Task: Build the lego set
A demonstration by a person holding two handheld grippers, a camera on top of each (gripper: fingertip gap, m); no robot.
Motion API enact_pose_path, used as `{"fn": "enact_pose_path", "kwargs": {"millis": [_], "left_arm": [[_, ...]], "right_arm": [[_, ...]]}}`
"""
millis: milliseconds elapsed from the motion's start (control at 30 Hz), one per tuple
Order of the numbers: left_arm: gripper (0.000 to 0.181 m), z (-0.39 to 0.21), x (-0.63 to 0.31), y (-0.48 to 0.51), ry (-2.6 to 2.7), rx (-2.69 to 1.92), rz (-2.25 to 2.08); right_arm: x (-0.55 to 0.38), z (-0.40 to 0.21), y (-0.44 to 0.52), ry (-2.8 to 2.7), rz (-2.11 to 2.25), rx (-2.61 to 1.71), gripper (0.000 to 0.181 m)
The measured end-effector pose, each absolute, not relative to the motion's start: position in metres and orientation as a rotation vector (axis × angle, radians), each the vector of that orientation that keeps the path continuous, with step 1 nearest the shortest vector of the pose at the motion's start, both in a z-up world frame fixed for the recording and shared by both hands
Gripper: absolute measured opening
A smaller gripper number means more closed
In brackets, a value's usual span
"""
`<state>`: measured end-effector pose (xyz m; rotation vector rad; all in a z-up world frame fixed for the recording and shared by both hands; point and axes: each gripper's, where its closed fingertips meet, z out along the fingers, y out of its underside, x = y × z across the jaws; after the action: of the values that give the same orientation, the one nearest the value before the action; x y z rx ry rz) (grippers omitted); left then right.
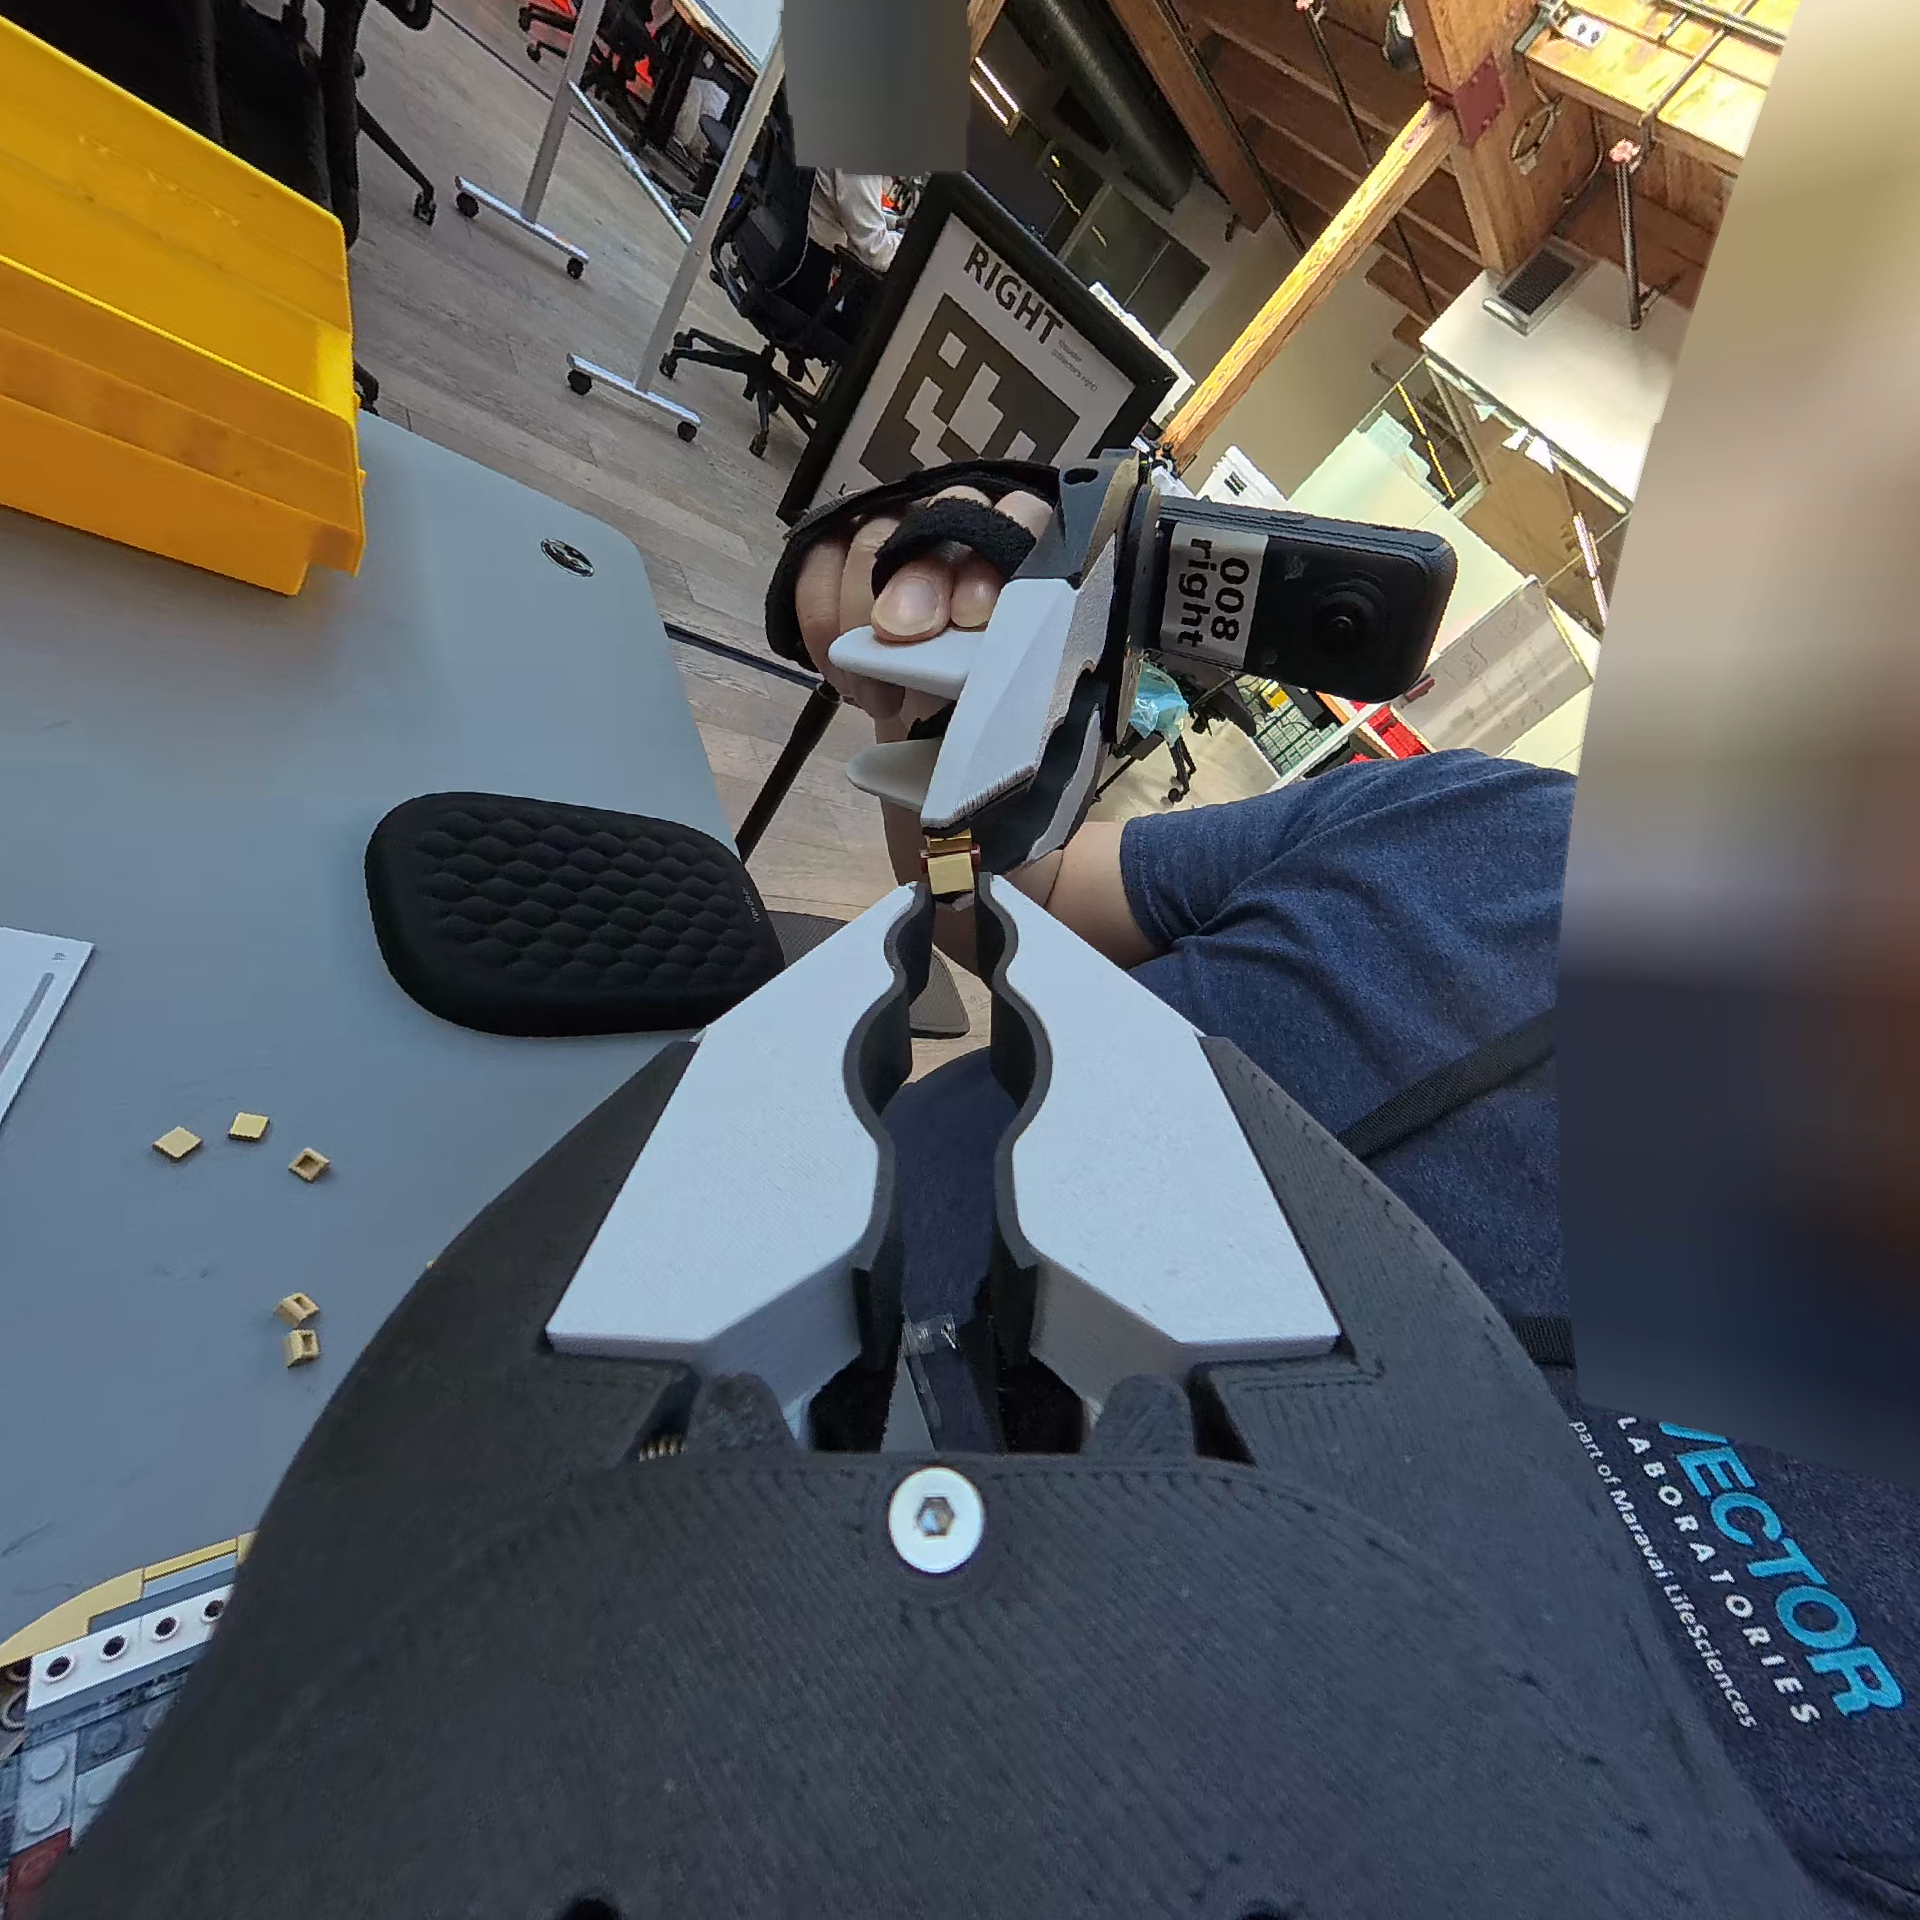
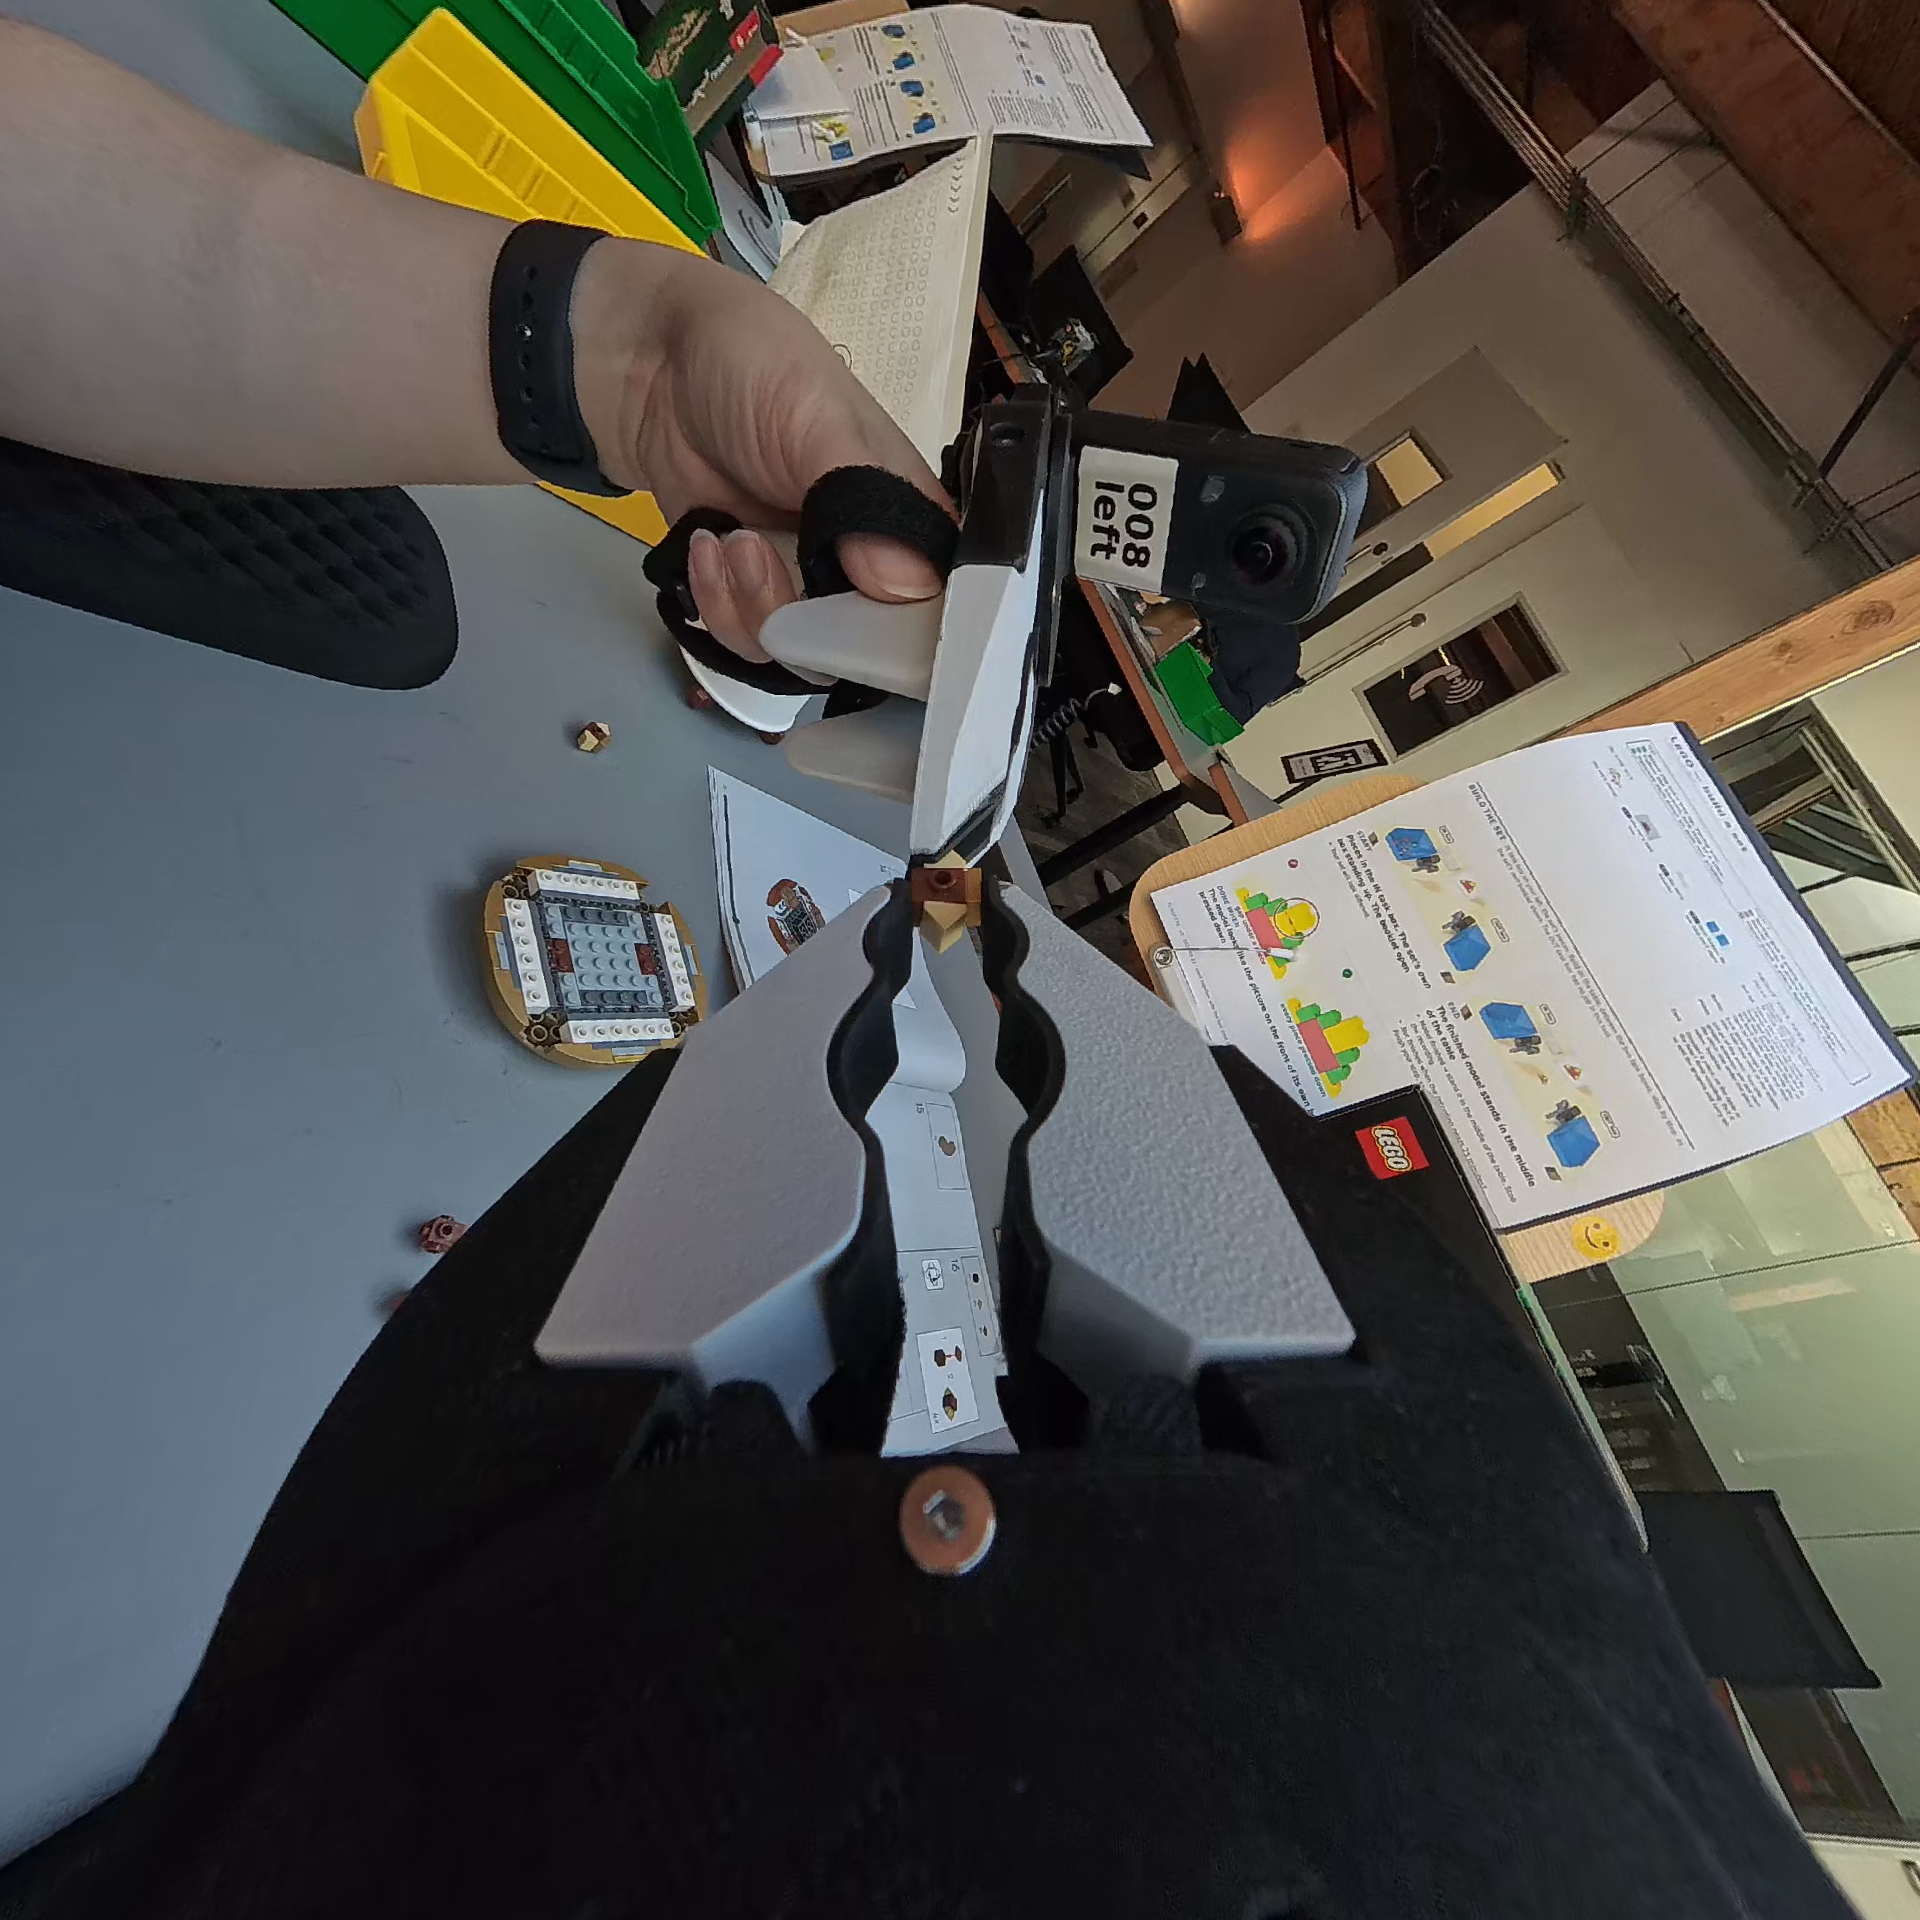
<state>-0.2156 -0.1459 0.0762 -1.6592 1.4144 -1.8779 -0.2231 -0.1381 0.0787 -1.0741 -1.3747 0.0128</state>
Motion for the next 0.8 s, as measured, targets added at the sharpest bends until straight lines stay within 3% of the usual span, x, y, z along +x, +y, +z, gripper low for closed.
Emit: {"fn": "enact_pose_path", "kwargs": {"millis": [800], "left_arm": [[0.005, 0.0739, -0.2192, -0.1501, 1.496, -1.626, -1.794]], "right_arm": [[-0.2258, 0.0760, -0.1425, -1.382, 0.147, -1.131, 0.013]]}}
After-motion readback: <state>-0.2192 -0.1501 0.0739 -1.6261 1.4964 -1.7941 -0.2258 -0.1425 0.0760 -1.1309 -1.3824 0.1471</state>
